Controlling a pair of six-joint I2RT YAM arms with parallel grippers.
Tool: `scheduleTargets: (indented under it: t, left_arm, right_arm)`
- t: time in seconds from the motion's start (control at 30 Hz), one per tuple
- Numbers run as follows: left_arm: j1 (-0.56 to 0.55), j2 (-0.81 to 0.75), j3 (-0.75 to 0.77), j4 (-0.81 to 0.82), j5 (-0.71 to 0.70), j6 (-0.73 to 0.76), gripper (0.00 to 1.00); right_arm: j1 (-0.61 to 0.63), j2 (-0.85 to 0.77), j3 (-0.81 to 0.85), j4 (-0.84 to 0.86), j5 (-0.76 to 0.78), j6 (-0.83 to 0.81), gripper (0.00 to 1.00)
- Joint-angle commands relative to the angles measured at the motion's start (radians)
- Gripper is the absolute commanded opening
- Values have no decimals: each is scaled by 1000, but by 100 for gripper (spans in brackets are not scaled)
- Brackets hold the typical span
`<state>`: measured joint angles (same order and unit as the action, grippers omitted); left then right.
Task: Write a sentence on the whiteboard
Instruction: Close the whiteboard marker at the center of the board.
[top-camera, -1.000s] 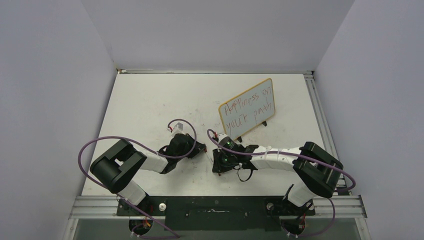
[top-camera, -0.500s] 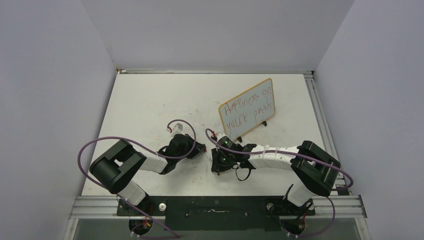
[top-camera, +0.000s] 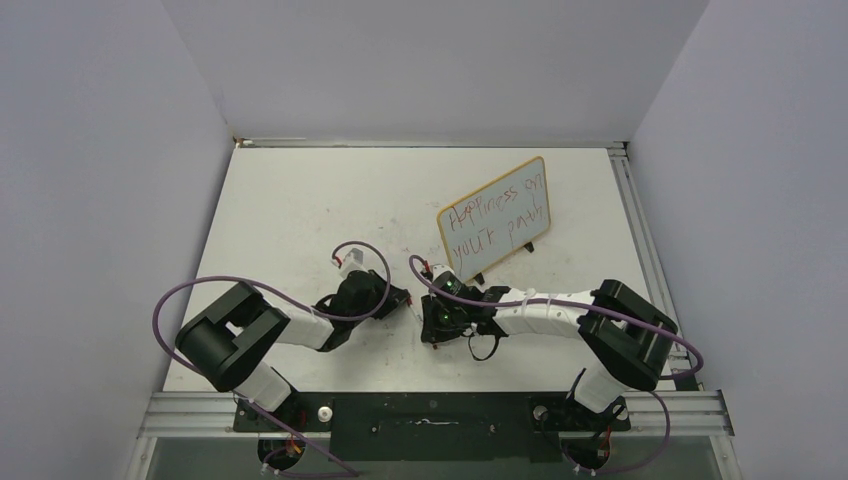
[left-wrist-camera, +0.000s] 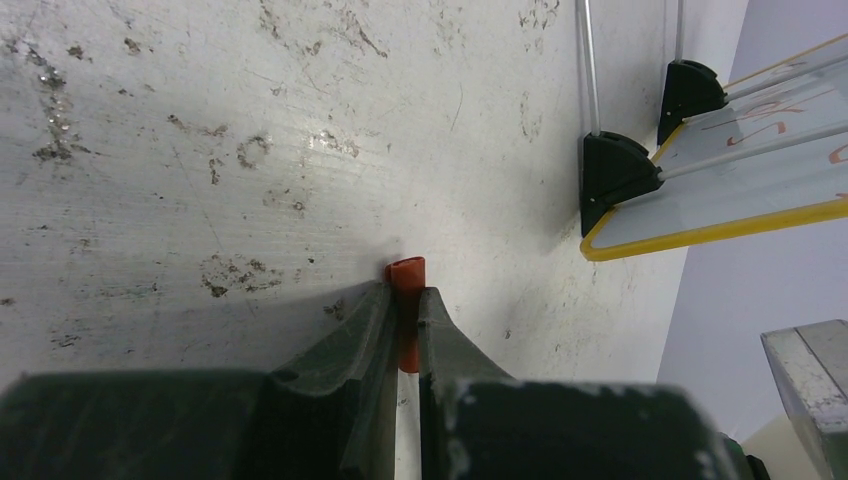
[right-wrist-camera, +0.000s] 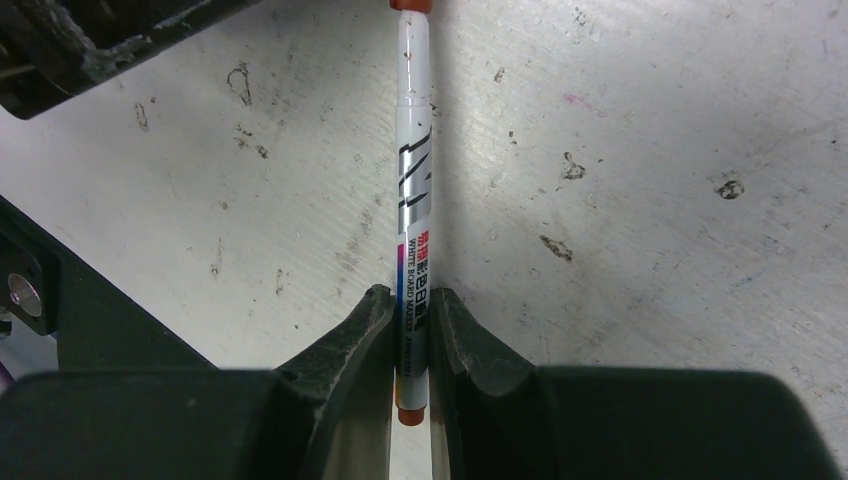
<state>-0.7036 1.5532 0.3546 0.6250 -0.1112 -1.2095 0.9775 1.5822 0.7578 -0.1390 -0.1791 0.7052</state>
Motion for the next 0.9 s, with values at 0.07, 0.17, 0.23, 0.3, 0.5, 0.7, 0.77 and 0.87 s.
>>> scheduleTargets:
  t: [0.07, 0.17, 0.23, 0.3, 0.5, 0.7, 0.77, 0.87]
  left_arm:
    - [-22, -34, -23, 4, -46, -19, 0]
    - [-29, -34, -33, 21, -57, -35, 0]
    - [-32, -25, -40, 38, -54, -45, 0]
    - [-37, -12, -44, 62, -47, -56, 0]
    - [-51, 13, -52, 113, -32, -84, 0]
    - [-60, 22, -48, 119, -20, -84, 0]
    - [-64, 26, -49, 128, -13, -84, 0]
    - [-73, 33, -56, 149, -10, -92, 0]
  right_arm:
    - [2, 34, 20, -21, 109, 32, 5]
    - [2, 32, 24, 16, 135, 48, 5]
    - [2, 30, 26, 41, 148, 54, 5]
    - [2, 31, 33, 62, 158, 51, 5]
    - [4, 41, 41, 130, 176, 26, 5]
    - [4, 61, 36, 200, 277, -12, 5]
    - [3, 65, 25, 231, 299, -23, 5]
    - [4, 67, 3, 285, 331, -41, 5]
